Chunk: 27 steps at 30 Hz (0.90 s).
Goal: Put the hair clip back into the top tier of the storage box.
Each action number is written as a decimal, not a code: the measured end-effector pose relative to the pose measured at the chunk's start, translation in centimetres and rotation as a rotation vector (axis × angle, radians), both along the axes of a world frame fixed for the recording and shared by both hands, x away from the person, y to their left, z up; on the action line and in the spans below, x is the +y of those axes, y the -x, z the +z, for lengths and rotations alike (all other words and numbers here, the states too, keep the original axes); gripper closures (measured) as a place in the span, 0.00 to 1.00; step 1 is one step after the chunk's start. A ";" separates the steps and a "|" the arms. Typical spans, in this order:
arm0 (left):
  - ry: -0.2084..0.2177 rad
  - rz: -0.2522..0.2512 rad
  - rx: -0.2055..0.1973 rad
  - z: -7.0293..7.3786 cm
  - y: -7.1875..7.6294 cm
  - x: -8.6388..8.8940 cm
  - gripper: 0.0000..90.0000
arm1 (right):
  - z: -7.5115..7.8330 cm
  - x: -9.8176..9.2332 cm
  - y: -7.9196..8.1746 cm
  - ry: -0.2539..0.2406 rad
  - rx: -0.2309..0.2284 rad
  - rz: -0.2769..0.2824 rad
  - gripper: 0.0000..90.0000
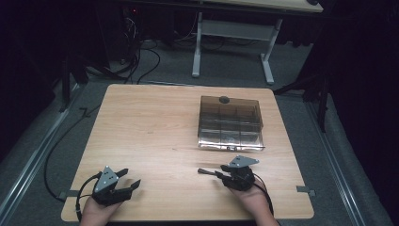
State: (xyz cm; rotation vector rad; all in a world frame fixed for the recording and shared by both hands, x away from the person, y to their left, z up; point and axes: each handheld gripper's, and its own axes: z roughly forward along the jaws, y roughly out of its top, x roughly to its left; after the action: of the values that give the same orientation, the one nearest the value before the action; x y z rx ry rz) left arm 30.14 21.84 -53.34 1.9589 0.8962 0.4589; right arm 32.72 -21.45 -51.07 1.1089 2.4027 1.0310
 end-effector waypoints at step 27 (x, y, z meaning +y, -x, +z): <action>-0.001 -0.006 0.003 0.0 0.0 0.0 0.37 | -0.6 3.9 -2.4 0.063 0.083 0.154 0.91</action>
State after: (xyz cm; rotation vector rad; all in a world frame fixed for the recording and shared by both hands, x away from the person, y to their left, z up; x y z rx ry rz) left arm 30.14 21.85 -53.35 1.9628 0.8921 0.4535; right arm 35.14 -17.59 -51.70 0.9765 2.6024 0.9650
